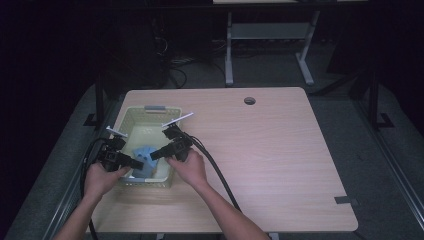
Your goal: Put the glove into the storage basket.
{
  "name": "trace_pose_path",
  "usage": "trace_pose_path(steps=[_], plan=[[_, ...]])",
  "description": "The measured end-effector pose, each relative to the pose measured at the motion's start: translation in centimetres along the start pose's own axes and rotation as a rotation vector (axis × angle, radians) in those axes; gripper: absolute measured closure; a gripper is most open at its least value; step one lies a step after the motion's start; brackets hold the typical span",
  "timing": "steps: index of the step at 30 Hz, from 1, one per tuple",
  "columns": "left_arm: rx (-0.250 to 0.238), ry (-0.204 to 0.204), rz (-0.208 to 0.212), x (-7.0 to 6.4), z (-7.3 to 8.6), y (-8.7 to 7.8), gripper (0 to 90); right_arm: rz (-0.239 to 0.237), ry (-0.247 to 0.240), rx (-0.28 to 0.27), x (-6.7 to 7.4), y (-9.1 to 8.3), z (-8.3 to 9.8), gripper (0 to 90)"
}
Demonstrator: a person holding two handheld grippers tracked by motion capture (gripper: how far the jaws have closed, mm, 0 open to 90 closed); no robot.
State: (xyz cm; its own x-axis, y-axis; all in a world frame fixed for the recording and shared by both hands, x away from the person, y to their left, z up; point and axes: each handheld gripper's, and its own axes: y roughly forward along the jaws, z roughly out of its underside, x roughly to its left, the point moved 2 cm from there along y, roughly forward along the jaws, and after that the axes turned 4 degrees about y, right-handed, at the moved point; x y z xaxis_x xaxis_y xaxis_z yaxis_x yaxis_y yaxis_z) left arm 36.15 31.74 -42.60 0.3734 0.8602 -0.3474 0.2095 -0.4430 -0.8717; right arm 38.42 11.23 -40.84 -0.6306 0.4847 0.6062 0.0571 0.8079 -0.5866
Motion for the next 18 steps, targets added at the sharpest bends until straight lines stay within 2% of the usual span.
trace_pose_path(steps=[4,7,12,15,16,18], plan=[[0.002,-0.011,0.0,0.2,0.0,0.0,65.6,0.002,-0.003,0.004,0.0,0.2,0.0,70.9],[-0.017,-0.019,-0.001,0.3,-0.1,-0.2,61.6,0.01,-0.003,0.007,0.0,0.3,0.0,70.0],[-0.035,-0.023,-0.012,0.7,-0.2,-1.0,61.4,0.014,-0.01,0.008,0.0,0.1,0.0,68.0],[-0.075,-0.012,-0.036,0.6,-0.3,-1.6,61.6,0.016,-0.01,0.003,0.1,0.0,0.0,67.9],[-0.096,0.007,-0.046,0.5,-0.4,-1.9,63.0,0.015,-0.01,0.004,0.1,-0.1,0.0,67.8],[-0.098,0.03,-0.063,0.3,-0.5,-1.9,68.8,0.016,-0.013,-0.001,0.1,-0.3,0.0,67.4]])
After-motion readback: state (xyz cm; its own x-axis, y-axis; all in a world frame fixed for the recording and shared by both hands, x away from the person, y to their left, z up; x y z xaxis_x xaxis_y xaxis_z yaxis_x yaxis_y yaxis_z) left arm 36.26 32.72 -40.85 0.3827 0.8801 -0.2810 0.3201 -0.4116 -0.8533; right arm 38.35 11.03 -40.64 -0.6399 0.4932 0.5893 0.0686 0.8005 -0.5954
